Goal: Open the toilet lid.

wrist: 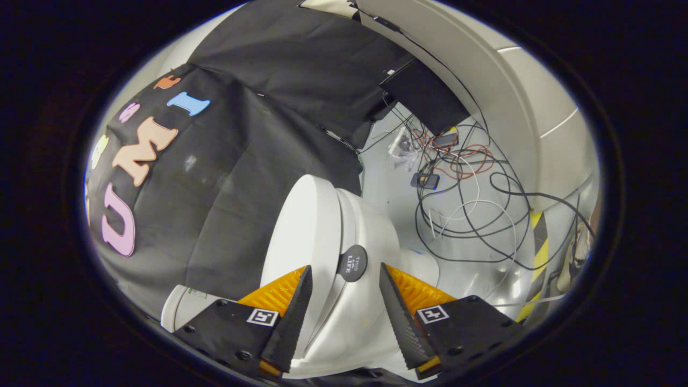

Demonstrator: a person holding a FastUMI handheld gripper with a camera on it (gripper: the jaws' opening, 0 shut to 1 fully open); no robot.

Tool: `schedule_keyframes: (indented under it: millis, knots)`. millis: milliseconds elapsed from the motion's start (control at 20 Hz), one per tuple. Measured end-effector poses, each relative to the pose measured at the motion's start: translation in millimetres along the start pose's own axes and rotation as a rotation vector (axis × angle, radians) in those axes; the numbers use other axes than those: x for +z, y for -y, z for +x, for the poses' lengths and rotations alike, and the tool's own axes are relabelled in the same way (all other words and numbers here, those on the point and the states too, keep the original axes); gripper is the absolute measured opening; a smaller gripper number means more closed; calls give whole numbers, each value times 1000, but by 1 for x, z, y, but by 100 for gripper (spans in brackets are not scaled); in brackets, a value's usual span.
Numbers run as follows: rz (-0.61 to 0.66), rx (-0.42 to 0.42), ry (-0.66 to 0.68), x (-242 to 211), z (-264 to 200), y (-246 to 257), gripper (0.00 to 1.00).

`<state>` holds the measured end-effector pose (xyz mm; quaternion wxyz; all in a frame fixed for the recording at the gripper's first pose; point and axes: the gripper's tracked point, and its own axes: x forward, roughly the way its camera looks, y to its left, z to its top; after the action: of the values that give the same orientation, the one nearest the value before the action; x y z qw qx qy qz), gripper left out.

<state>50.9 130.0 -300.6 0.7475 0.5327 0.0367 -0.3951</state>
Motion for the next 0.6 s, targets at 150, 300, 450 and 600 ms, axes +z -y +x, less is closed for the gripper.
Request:
schedule_keyframes:
  millis: [150, 300, 450, 600]
  knots:
    - [15, 9, -8, 0, 6, -1, 79]
    - [22, 18, -15, 2, 11, -1, 79]
    - [28, 39, -21, 4, 15, -5, 79]
    - [27, 50, -27, 3, 16, -5, 79]
